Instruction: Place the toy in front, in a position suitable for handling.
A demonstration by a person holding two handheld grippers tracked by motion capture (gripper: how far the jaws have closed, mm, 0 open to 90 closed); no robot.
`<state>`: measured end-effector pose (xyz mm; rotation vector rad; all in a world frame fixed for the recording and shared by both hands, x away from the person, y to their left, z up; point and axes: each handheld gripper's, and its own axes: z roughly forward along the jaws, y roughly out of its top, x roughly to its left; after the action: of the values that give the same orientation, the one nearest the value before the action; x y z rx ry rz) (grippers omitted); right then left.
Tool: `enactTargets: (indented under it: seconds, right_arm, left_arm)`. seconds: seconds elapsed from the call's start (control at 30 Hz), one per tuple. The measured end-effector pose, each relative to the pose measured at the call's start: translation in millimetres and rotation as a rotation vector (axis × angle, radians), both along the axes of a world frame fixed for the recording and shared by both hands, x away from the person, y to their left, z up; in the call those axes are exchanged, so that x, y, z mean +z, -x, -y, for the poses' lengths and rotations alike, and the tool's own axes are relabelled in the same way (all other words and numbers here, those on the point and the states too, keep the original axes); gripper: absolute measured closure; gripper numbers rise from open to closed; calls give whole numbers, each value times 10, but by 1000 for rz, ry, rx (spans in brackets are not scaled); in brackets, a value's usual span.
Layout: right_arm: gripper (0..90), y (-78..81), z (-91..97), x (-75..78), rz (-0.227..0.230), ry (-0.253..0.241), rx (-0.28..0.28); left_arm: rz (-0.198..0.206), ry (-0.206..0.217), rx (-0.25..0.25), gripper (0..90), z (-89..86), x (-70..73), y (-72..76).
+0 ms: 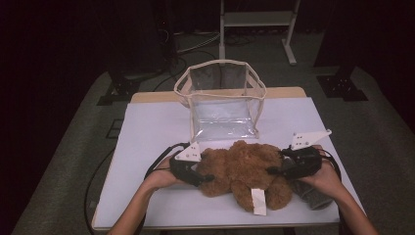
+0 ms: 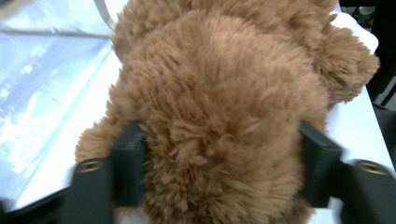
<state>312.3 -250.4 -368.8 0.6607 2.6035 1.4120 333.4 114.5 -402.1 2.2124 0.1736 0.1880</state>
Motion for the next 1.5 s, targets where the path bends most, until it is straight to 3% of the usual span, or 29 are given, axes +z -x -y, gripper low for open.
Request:
enactTargets:
  seconds: [0.07,0.17,0.33,0.5,0.6,0.63,0.77,0.93,1.2,1.33,1.5]
  right_arm:
    - [558,13,21,32,0,-10,-4]
    - [590,30,95,109,6,-14,-13]
    - [592,71,270,276,21,-45,-33]
    - [589,139,376,439,45,-31,-41]
    - [588,141,390,409,35,-26,-40]
    - [585,122,366,311,13,-19,-36]
    - [580,46,266,118,-36,-10,-19]
    - [577,-38,76,6,-70,-26,18]
    - [568,-84,-203,-174,-99,-58,76]
    - [531,-80,-198,-236,-108,-63,73]
    - [418,-67,-111,-207,-104,-58,68]
  left_arm:
    - [9,1,-5,414,41,69,12]
    - [22,16,-21,448,123,193,36]
    - [64,50,-40,448,246,419,46]
    - [78,32,-58,448,362,506,65]
    - [72,16,-59,447,368,479,64]
    - [51,-4,-48,447,353,416,62]
    - [33,-40,-26,448,263,323,73]
    - [31,-55,3,450,60,343,120]
    - [17,-53,38,460,-210,347,208]
    - [9,-42,40,431,-232,333,206]
    - [15,-22,36,368,-211,350,195]
